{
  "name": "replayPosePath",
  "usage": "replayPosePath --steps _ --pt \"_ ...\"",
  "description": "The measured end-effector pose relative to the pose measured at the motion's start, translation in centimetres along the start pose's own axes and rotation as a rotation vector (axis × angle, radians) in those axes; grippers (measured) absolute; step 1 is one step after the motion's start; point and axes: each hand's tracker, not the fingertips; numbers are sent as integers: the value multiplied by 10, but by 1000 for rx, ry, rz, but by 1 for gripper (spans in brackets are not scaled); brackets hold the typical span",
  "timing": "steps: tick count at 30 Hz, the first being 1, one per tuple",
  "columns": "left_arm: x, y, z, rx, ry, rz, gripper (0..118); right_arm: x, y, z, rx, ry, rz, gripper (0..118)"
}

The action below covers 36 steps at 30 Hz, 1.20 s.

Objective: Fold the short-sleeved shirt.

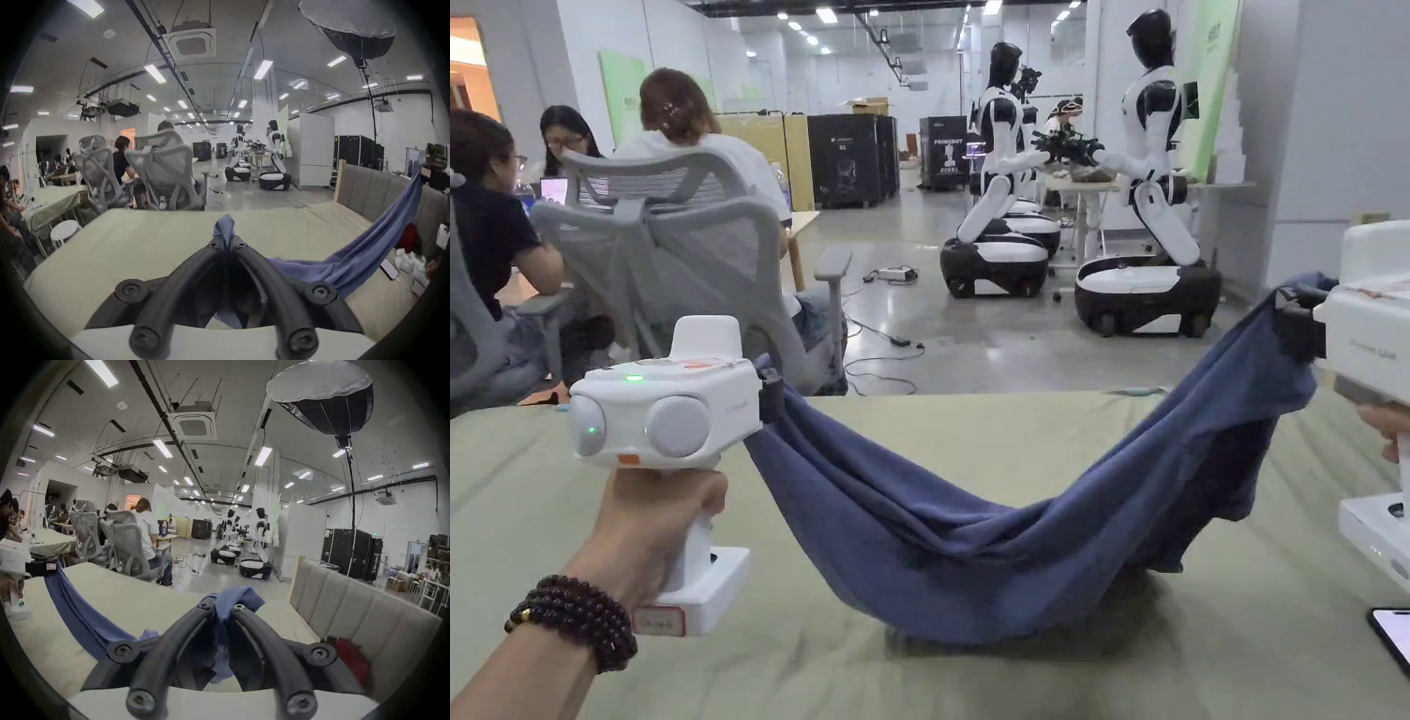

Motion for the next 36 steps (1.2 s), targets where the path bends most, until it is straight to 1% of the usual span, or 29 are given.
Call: replayPosePath --steps 2,6,8,10,13,16,18,19,22,24,25,26,27,28,29,30,31,32,33,34,35,36 --pt "0 -32 29 -37 -70 12 1 -7 -34 32 -38 16 -32 8" --pt "6 -96 74 -110 -28 -32 1 -21 -97 84 -118 -3 -64 8" --pt "7 -127 85 -179 -15 -19 1 -28 -127 102 -190 -6 -84 8" --pt "9 -155 89 -232 7 -14 1 -36 -153 112 -271 12 -52 8" --pt "4 -188 82 -331 19 28 1 -45 -190 114 -382 12 -28 8" --pt "-3 -215 71 -429 23 67 1 -42 -232 98 -491 15 -37 8" --pt "-5 -231 62 -491 33 60 2 -43 -251 92 -556 6 -43 8" --pt "-7 -237 59 -503 54 84 2 -43 -257 89 -572 8 -50 8" --pt "-19 -249 51 -526 34 190 2 -44 -265 86 -588 3 -57 8" --pt "-17 -244 61 -503 43 181 4 -42 -265 84 -593 -8 -68 8" --pt "-17 -240 64 -503 47 181 13 -41 -263 85 -592 -12 -75 10" --pt "-18 -235 66 -500 56 178 32 -38 -260 90 -582 -15 -83 18" --pt "-19 -232 69 -495 62 171 75 -38 -258 93 -569 -9 -89 51" --pt "-22 -229 72 -488 70 161 105 -38 -253 98 -548 -17 -75 86" --pt "-24 -226 77 -470 70 156 118 -39 -248 102 -523 -23 -64 116" --pt "-27 -221 84 -431 58 157 112 -40 -243 110 -505 -26 -60 115" --pt "-30 -213 93 -366 44 162 110 -41 -233 118 -445 -27 -64 107" --pt "-31 -208 103 -344 40 171 112 -42 -227 121 -458 -12 -75 103" --pt "-33 -204 108 -342 52 173 109 -43 -221 123 -465 -3 -86 97" --pt "-36 -198 113 -341 68 176 98 -45 -217 130 -463 12 -96 87" --pt "-39 -193 120 -324 78 176 78 -48 -213 135 -448 34 -96 72" --pt "-34 -188 131 -299 84 169 34 -51 -209 138 -426 49 -90 39"
